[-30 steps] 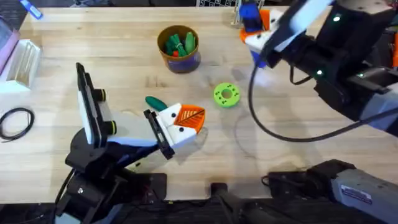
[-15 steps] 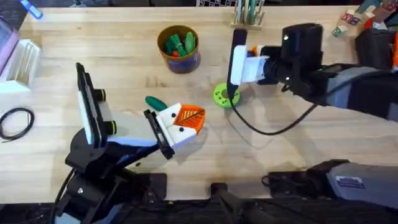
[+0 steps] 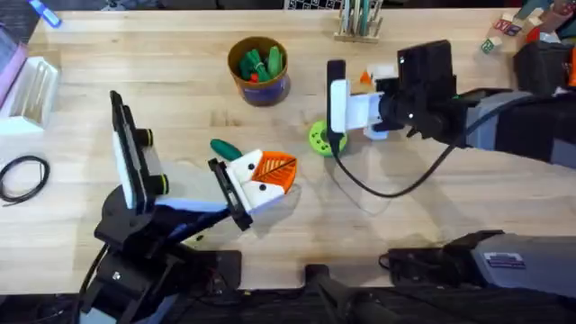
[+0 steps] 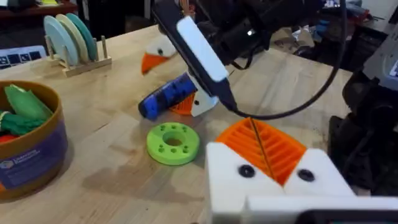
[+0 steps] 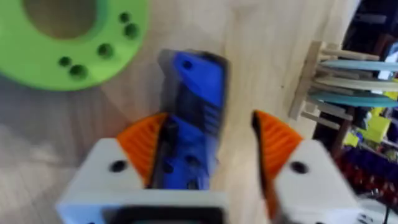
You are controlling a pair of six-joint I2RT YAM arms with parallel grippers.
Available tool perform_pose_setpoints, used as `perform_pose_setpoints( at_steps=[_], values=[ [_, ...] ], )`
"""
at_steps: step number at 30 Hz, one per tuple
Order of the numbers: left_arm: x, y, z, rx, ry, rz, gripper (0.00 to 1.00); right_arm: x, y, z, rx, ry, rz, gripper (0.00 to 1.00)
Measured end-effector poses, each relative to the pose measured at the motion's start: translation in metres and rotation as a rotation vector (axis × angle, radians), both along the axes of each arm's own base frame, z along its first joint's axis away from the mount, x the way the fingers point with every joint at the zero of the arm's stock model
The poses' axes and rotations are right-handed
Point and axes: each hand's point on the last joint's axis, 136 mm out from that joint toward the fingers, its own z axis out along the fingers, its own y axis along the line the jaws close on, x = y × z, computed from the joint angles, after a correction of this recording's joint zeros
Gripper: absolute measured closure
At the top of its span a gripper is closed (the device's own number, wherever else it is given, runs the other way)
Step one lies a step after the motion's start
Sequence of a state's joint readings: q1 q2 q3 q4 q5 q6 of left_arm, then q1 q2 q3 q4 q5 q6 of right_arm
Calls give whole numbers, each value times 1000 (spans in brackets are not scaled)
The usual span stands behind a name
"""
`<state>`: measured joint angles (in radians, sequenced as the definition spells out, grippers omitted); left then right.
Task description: Pick up the gripper from the table and insert it into the empty holder that is missing its gripper. Then pick up a screw, insert it into the mounting hole, and use the screwdriver to tighten it. Finally, clean up the table by picking up the vegetable and placing it into the bucket.
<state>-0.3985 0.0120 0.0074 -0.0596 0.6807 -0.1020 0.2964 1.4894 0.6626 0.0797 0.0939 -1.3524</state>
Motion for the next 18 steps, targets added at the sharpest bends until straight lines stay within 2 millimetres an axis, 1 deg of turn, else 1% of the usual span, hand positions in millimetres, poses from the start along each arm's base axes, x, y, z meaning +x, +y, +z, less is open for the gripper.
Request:
perform_pose_setpoints(
  at_steps=[1,2,7,8,9,10,12,14,15,16,18],
  values=[
    [0,0,0,0,0,0,997,3,1,5,10,-13,-11,71],
    [0,0,0,0,-1,0,997,5,2,8,27,-19,-29,26],
    [0,0,0,0,0,0,991,2,9,19,147,-14,-137,11],
    [0,0,0,0,0,0,964,2,10,23,180,-19,-165,11],
    [0,0,0,0,0,0,917,2,10,28,217,-26,-195,10],
    [0,0,0,1,-3,0,837,3,10,35,256,-35,-226,11],
    [0,0,0,1,-2,0,530,4,10,50,338,-58,-285,10],
    [0,0,0,1,-1,0,195,6,11,68,425,-85,-340,10],
    [0,0,0,0,0,0,68,7,11,78,469,-99,-365,9],
    [0,0,0,0,1,0,28,7,11,86,510,-111,-387,9],
    [0,0,0,-1,1,0,15,6,11,102,593,-132,-430,10]
  ],
)
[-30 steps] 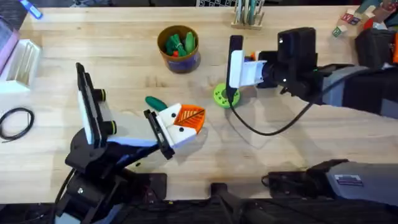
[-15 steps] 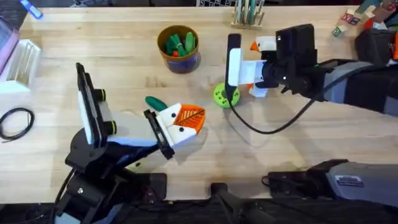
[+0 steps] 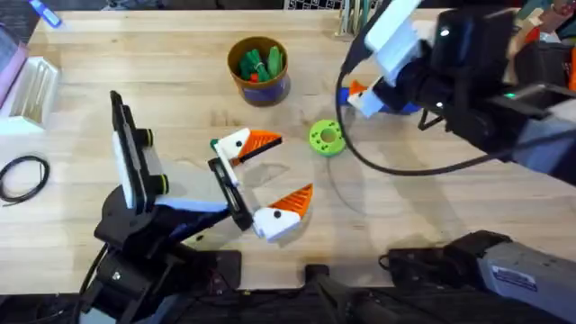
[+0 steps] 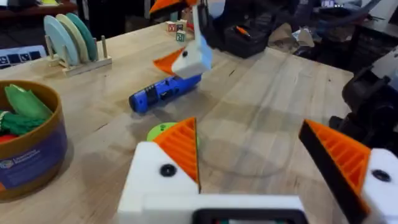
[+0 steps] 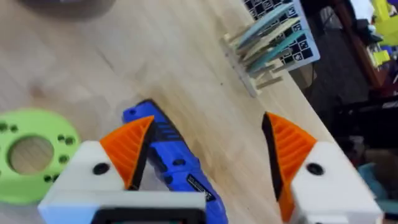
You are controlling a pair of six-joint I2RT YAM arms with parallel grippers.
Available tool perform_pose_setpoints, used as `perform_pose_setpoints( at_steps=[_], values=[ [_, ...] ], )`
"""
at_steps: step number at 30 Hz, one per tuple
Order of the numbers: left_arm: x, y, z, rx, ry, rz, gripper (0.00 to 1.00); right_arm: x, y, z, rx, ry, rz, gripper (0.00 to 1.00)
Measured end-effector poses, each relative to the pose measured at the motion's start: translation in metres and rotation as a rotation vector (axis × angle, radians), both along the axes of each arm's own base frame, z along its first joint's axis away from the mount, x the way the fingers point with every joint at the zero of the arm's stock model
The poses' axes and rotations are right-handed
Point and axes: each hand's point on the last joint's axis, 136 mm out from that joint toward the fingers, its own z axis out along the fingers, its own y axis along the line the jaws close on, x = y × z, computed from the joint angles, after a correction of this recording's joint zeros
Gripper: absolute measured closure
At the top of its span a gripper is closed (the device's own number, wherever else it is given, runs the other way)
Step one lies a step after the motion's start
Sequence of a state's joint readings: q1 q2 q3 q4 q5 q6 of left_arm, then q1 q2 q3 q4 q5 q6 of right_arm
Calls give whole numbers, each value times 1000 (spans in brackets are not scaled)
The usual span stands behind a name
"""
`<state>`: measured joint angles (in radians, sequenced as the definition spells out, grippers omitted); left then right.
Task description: Pick up the gripper from the table and insert it into the empty holder that is missing its gripper. Then pick up a screw, insert it into the mounting hole, and use the screwdriver to tighten it. Finally, clean up the table by picking up the vegetable and placing it into the bucket.
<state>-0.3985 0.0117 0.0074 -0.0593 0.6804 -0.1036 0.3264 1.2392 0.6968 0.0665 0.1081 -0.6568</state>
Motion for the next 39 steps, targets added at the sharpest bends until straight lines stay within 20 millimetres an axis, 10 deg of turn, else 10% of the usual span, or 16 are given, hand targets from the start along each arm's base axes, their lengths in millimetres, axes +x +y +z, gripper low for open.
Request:
perform_pose_setpoints(
  at_steps=[11,25,31,39],
  values=[
    [6,4,1,-5,8,42,14,-7,-2,42,392,-22,-202,10],
    [40,100,51,219,428,699,15,-7,-2,41,553,24,-295,10],
    [69,96,64,299,582,764,15,-7,-2,41,559,25,-299,10],
    [75,107,21,355,863,896,15,-7,-2,41,566,27,-303,10]
  ],
)
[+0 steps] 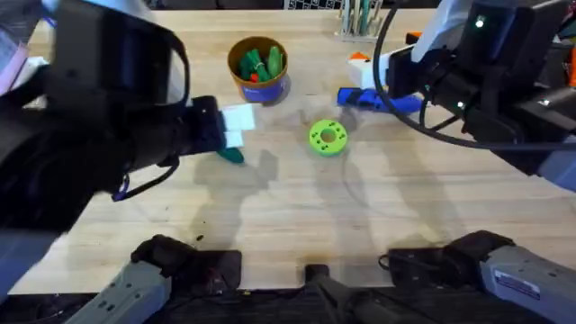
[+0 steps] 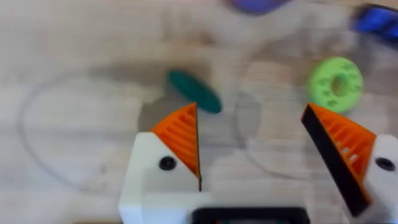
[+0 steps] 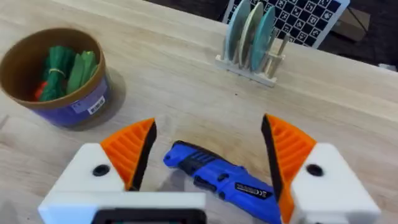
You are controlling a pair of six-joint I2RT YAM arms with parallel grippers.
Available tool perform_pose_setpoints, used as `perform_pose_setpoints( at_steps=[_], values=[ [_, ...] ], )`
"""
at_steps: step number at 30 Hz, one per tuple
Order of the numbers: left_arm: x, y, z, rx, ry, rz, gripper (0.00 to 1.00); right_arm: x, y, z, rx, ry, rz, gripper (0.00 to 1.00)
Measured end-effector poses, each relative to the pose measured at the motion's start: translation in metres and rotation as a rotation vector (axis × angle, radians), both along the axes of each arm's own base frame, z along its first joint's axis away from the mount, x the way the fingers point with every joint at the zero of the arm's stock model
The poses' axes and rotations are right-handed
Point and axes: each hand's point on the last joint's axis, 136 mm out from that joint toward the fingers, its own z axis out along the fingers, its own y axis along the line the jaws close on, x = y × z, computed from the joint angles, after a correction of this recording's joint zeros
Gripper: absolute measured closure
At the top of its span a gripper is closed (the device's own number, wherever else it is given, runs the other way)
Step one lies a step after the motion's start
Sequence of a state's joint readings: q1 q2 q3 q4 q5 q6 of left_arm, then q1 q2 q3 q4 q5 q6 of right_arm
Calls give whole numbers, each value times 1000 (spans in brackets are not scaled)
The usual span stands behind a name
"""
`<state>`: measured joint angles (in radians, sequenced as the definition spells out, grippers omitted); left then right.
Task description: Pick up the gripper from the table and insert it into the empty holder that is missing its gripper. Then pick up a screw, insert it into the mounting hole, and use the screwdriver to tighten it. Finally, clean up the table by picking up the vegetable and placing it into the bucket.
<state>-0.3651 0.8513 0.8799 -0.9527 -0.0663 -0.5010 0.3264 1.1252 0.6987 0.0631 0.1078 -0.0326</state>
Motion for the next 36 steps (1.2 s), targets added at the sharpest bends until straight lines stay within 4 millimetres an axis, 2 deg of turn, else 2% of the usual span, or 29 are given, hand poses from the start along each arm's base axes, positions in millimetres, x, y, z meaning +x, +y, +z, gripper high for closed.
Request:
perform_pose_setpoints(
  at_steps=[4,7,14,22,23,24,29,30,33,36],
  values=[
    [-6,29,-36,-36,213,320,15,0,0,0,0,0,0,9],
    [-1,33,-56,-67,302,466,14,0,0,0,0,0,0,10],
    [23,22,-100,-82,424,569,14,0,0,0,0,0,0,10],
    [19,23,-146,-22,573,662,10,0,0,0,0,0,0,10],
    [20,23,-149,-23,578,673,49,0,0,0,0,0,0,10],
    [21,22,-152,-28,581,681,157,0,0,0,0,0,0,9],
    [23,21,-150,-37,576,694,917,0,0,0,0,0,0,10],
    [22,22,-147,-36,575,695,976,0,0,0,0,0,0,10],
    [16,23,-135,-35,580,699,983,0,0,0,0,0,0,10],
    [29,20,-101,-85,507,689,983,0,0,0,1,0,0,11]
  ],
)
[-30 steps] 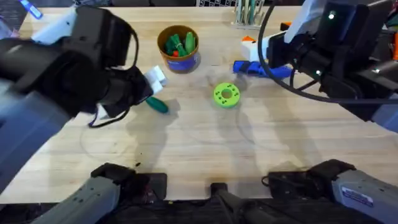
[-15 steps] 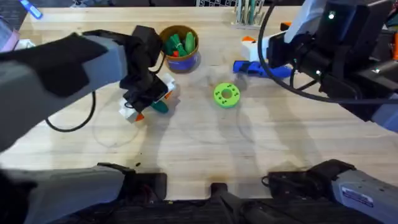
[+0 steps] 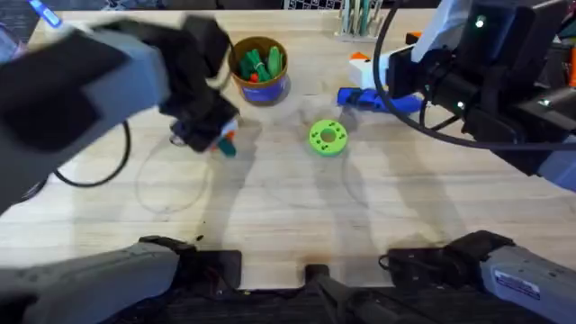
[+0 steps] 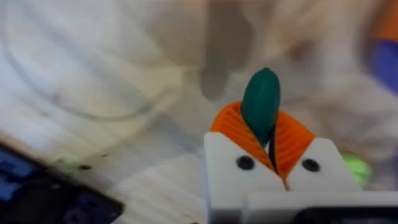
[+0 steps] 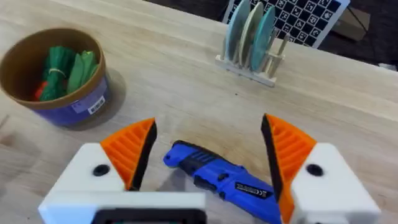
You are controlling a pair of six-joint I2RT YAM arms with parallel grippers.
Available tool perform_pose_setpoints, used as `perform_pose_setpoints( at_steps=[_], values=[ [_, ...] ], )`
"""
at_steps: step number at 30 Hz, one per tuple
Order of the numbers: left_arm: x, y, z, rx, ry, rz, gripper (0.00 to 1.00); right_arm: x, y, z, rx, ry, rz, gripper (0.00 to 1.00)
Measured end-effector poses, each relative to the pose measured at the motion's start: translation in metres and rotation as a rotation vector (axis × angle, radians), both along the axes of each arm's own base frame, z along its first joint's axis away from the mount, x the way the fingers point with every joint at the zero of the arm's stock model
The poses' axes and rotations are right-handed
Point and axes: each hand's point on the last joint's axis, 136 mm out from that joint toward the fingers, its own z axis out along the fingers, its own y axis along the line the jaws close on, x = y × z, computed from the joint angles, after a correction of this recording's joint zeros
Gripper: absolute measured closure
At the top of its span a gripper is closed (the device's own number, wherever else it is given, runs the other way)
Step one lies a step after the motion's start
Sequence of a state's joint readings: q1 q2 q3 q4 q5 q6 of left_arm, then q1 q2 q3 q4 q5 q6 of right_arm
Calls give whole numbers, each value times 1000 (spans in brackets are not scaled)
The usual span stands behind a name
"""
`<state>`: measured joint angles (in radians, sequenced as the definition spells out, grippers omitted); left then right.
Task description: Pick up the gripper from the table and insert it into the empty holder that is missing its gripper. Then pick up a screw, insert it into the mounting hole, and use the screwdriver to tighten it. Finally, clean up the table by picking up the vegetable and placing it into the bucket.
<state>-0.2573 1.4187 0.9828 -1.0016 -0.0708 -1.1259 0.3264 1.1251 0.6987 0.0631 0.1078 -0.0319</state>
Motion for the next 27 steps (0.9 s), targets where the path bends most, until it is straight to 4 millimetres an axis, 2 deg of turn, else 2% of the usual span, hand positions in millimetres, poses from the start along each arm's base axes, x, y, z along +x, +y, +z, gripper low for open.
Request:
perform_pose_setpoints(
  at_steps=[2,6,7,9,11,13,18,21,22,26,27],
  values=[
    [21,-7,32,-29,-121,-16,983,0,0,0,0,0,0,11],
    [75,-30,109,-96,-476,-115,984,0,0,0,0,0,0,10],
    [85,-36,124,-103,-550,-147,984,0,0,0,0,0,0,10],
    [100,-44,140,-100,-642,-203,984,0,0,0,2,0,-1,10],
    [112,-50,143,-87,-683,-245,984,0,0,0,2,1,-1,9],
    [125,-54,136,-67,-692,-272,984,0,0,0,2,1,-1,11],
    [150,-56,96,-5,-635,-296,982,0,0,0,2,0,-1,10],
    [154,-56,79,13,-598,-310,790,0,0,0,2,1,-1,10],
    [154,-56,76,16,-589,-312,680,0,0,0,2,1,-1,10],
    [154,-55,77,19,-594,-311,66,0,0,0,2,0,-1,10],
    [154,-55,79,21,-598,-316,28,0,0,0,2,1,-1,10]
  ],
)
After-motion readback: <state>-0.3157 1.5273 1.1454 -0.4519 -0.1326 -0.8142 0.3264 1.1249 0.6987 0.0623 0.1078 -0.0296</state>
